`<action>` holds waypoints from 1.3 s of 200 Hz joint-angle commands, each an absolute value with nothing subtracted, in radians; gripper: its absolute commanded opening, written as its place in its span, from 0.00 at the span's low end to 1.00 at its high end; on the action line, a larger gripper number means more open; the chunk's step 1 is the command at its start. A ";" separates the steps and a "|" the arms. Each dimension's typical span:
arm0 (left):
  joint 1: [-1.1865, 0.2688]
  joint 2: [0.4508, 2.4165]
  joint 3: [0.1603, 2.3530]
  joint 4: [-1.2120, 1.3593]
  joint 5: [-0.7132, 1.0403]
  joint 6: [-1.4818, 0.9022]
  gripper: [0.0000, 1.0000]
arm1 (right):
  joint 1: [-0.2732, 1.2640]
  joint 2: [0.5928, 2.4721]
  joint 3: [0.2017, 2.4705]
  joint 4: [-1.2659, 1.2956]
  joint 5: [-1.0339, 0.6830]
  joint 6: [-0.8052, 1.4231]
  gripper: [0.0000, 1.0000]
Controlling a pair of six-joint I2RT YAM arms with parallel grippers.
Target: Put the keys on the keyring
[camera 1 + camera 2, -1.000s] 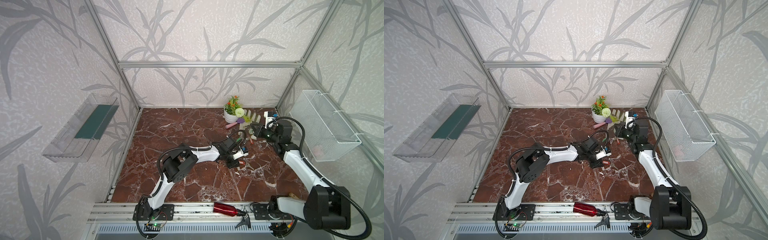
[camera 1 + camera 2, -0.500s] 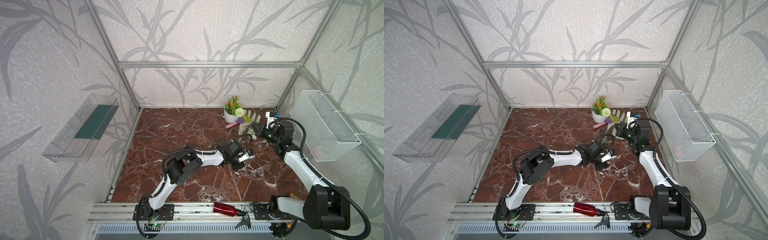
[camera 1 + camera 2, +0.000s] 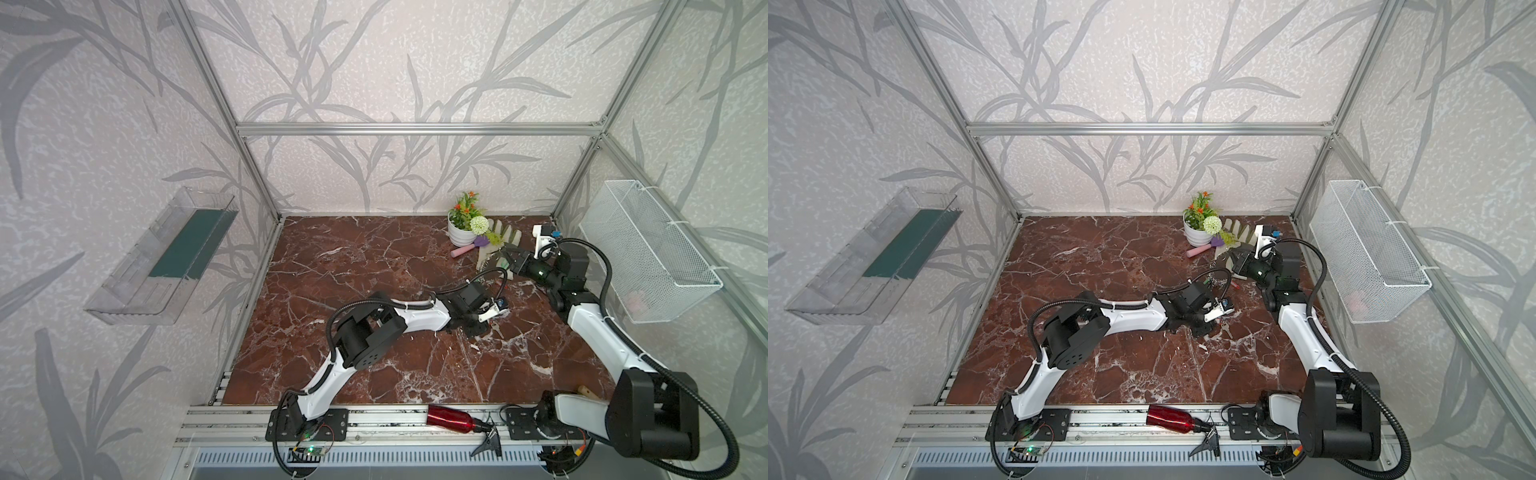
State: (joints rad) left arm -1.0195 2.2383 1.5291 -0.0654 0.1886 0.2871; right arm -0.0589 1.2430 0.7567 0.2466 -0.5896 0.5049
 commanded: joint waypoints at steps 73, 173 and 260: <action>-1.019 2.120 1.331 -0.276 0.132 0.242 0.15 | -0.067 1.197 0.742 0.315 -0.620 0.518 0.00; -0.929 1.952 1.112 -0.376 0.071 0.162 0.17 | -0.067 1.194 0.738 0.328 -0.631 0.526 0.00; -0.931 1.724 1.072 -0.336 0.216 0.290 0.41 | -0.067 1.171 0.738 0.312 -0.660 0.528 0.00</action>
State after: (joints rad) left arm -0.9340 1.8324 1.1019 -0.3180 0.1535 0.2001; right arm -0.0612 1.2232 0.7334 0.2710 -0.6304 0.5308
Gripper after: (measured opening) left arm 0.388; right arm 0.050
